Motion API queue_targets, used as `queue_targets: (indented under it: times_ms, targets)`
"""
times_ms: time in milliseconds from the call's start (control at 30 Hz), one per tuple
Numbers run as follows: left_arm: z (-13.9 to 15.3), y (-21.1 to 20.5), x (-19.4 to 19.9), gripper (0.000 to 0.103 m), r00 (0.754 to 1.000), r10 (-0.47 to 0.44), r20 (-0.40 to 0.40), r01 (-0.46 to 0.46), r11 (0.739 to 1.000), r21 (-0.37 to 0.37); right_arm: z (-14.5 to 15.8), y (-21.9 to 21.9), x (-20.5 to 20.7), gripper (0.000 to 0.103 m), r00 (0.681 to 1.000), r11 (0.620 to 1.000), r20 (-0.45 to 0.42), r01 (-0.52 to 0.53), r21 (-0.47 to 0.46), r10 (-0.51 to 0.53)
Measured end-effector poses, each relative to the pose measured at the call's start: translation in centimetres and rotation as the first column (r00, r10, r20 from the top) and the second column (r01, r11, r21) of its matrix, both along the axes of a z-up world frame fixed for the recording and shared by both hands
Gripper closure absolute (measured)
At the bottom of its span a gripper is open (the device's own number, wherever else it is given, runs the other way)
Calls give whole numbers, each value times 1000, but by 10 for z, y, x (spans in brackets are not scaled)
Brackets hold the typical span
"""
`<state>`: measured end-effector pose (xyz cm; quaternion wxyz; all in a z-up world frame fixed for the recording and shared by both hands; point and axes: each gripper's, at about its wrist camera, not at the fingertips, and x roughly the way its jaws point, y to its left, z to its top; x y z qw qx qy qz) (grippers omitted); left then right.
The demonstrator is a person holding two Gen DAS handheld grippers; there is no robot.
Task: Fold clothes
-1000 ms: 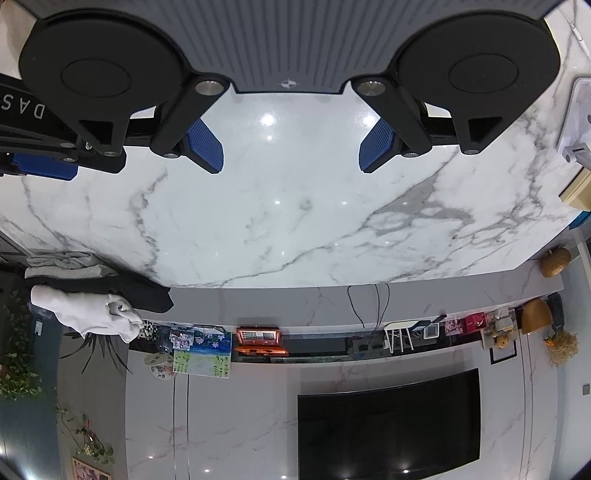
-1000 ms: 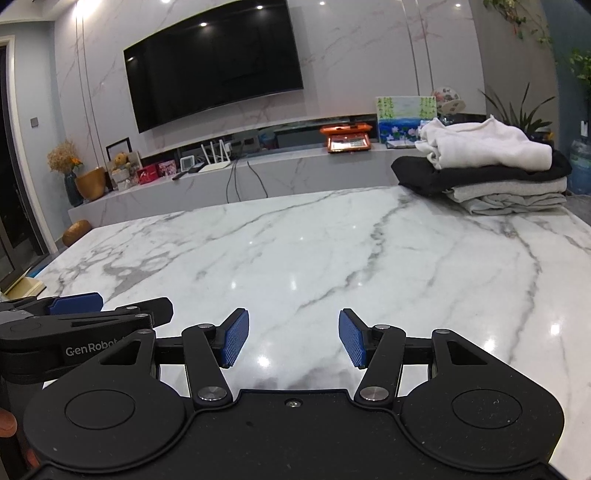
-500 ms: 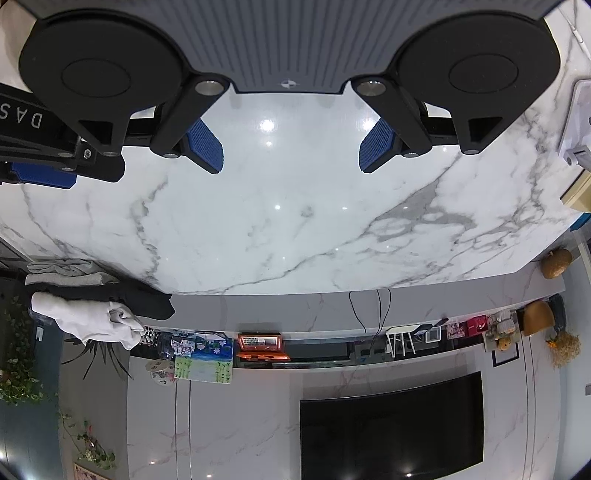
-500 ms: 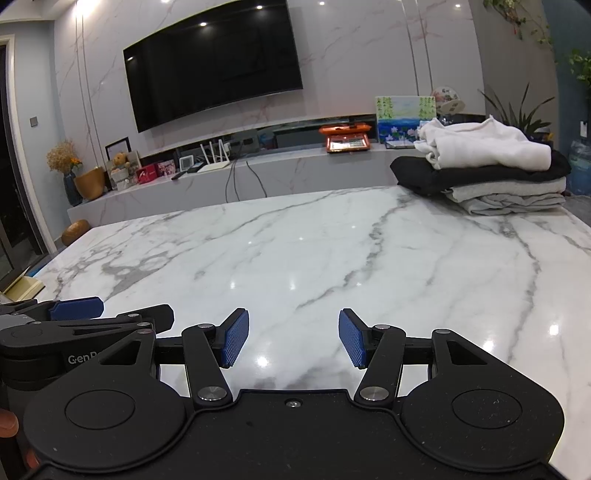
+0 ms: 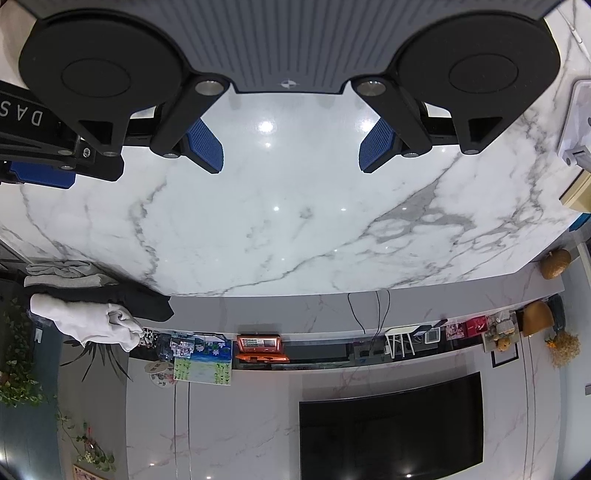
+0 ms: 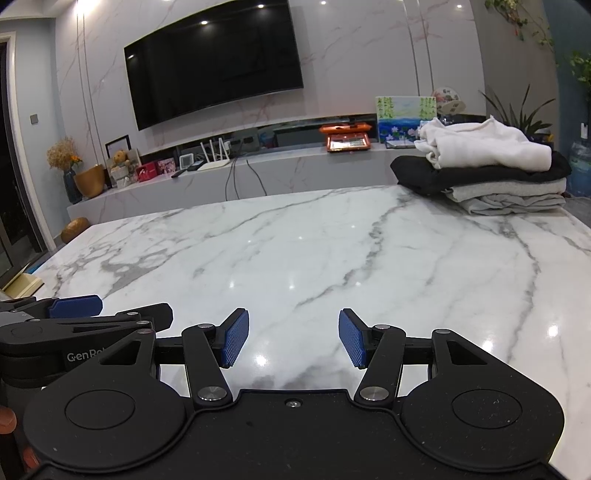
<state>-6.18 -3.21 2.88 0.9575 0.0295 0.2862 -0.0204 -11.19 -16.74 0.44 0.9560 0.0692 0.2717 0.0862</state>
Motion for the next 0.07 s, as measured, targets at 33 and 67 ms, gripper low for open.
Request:
queue_targets:
  times_ms: [33,67]
  targets:
    - [0,0,0,23,1000,1,0,-1,1000,0,0,0,0,50,1000,1000,0,0,0,0]
    - [0,0,0,23,1000,1,0,-1,1000,-1,0,0,0,50,1000,1000,0,0,0,0]
